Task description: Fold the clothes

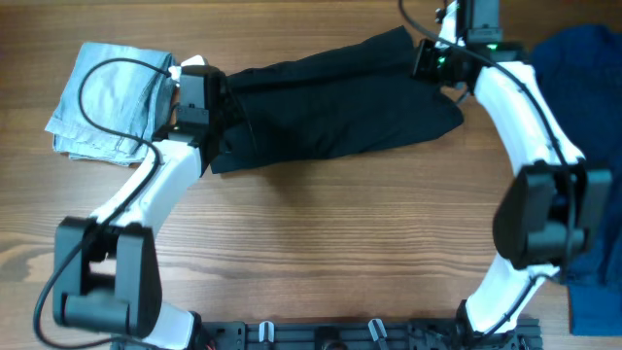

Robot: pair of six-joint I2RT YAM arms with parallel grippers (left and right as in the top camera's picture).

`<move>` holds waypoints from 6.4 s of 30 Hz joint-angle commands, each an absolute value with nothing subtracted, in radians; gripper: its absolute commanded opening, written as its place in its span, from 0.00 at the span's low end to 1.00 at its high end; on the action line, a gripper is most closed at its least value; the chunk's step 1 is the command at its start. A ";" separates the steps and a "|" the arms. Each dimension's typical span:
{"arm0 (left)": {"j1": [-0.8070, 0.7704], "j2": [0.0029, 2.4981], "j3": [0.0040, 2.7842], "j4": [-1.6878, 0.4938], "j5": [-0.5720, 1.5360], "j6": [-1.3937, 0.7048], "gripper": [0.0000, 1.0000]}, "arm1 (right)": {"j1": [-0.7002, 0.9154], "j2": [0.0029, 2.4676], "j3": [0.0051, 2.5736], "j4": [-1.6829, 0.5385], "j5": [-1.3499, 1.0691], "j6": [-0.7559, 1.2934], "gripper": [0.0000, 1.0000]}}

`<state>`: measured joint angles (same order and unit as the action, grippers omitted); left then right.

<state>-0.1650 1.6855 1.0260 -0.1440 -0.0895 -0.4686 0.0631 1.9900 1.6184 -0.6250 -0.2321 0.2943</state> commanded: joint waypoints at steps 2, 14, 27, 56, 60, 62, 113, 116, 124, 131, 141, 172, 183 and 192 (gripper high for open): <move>-0.173 1.774 1.028 -0.138 -0.023 -0.479 0.04 | 0.099 2.138 1.590 -0.505 -0.244 0.244 0.04; -0.197 1.828 1.028 -0.114 -0.023 -0.479 0.04 | 0.108 2.295 1.590 -0.050 -0.232 0.272 0.07; -0.201 1.827 1.028 0.111 -0.064 -0.479 0.04 | 0.109 2.242 1.593 0.077 -0.439 0.252 0.08; -0.200 1.877 1.028 0.142 -0.042 -0.479 0.04 | 0.317 2.362 1.593 0.180 -0.087 0.308 0.08; -0.201 1.913 1.028 0.146 -0.042 -0.478 0.04 | 0.317 2.382 1.593 0.289 -0.057 0.317 0.10; -0.201 1.911 1.028 0.146 -0.042 -0.475 0.04 | 0.316 2.374 1.593 0.362 -0.056 0.314 0.10; -0.176 1.492 1.028 -0.404 -0.034 -0.537 0.04 | 0.075 1.689 1.057 -0.399 0.046 0.236 0.04; -0.120 1.472 1.028 -0.488 -0.112 -0.607 0.04 | 0.073 1.556 1.068 -0.453 0.070 0.236 0.05; -0.002 1.521 1.028 -0.604 0.004 -0.640 0.18 | 0.066 1.378 1.068 -0.491 0.079 0.239 0.24; -0.005 1.649 1.028 -0.548 0.132 -0.640 0.47 | 0.066 1.395 1.066 -0.511 0.067 0.239 0.25; -0.004 1.818 1.028 -0.406 0.171 -0.640 0.90 | 0.066 1.460 1.065 -0.512 0.010 0.219 0.25; -0.004 1.977 1.028 -0.303 0.239 -0.637 0.41 | 0.113 1.521 1.065 -0.413 -0.297 0.134 0.27; -0.004 1.977 1.028 -0.303 0.239 -0.636 0.04 | 0.273 1.689 1.065 -0.153 -0.297 0.245 0.22; -0.004 1.975 1.029 -0.302 0.239 -0.632 0.04 | 0.317 1.878 1.065 -0.015 -0.426 0.344 0.18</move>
